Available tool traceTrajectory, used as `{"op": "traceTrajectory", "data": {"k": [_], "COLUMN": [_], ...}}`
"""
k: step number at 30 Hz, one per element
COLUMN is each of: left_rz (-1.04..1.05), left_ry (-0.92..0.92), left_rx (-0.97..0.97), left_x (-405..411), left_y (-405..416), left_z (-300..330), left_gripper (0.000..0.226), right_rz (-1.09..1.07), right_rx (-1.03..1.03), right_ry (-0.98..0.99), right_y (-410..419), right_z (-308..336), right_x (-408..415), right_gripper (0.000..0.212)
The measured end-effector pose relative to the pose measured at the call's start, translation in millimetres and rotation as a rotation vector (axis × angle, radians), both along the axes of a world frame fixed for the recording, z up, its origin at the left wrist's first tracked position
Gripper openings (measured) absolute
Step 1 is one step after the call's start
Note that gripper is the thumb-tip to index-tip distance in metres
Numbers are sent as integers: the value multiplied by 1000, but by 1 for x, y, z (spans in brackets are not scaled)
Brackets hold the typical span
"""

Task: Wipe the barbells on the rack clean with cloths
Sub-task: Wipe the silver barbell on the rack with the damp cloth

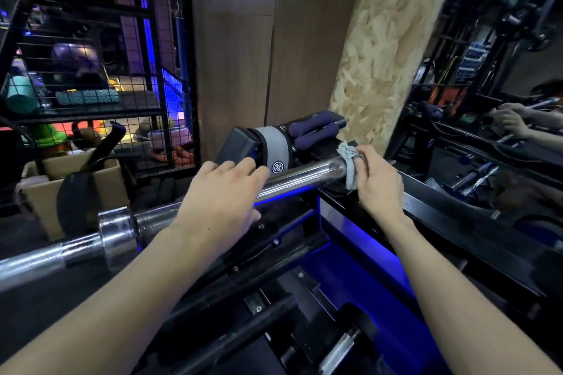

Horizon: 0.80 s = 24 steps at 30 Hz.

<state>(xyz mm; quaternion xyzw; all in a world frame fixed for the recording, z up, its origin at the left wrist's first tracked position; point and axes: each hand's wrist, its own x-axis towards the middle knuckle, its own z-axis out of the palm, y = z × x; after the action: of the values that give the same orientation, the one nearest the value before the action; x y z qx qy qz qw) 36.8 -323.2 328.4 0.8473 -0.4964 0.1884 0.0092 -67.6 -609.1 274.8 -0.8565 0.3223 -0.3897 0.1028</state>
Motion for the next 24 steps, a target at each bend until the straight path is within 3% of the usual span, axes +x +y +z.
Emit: {"op": "traceTrajectory", "data": {"k": [3, 8, 11, 15, 21, 24], "left_rz": [-11, -9, -2, -12, -33, -48], "left_ry": [15, 90, 140, 193, 220, 270], "left_rx": [-33, -37, -21, -4, 59, 69], "left_x": [4, 6, 6, 9, 15, 20], "left_y": [3, 4, 6, 6, 4, 6], "left_z": [-2, 1, 5, 7, 9, 10], "left_gripper": [54, 54, 52, 47, 28, 22], "right_rz": [31, 259, 76, -122, 165, 75], "right_rx": [-57, -247, -232, -64, -326, -346], "right_ry": [-11, 63, 138, 122, 48, 134], "right_y": [17, 75, 41, 5, 64, 43], "right_z": [2, 2, 13, 11, 0, 9], "right_x": [3, 9, 5, -3, 0, 2], "right_gripper": [24, 42, 52, 22, 27, 46]}}
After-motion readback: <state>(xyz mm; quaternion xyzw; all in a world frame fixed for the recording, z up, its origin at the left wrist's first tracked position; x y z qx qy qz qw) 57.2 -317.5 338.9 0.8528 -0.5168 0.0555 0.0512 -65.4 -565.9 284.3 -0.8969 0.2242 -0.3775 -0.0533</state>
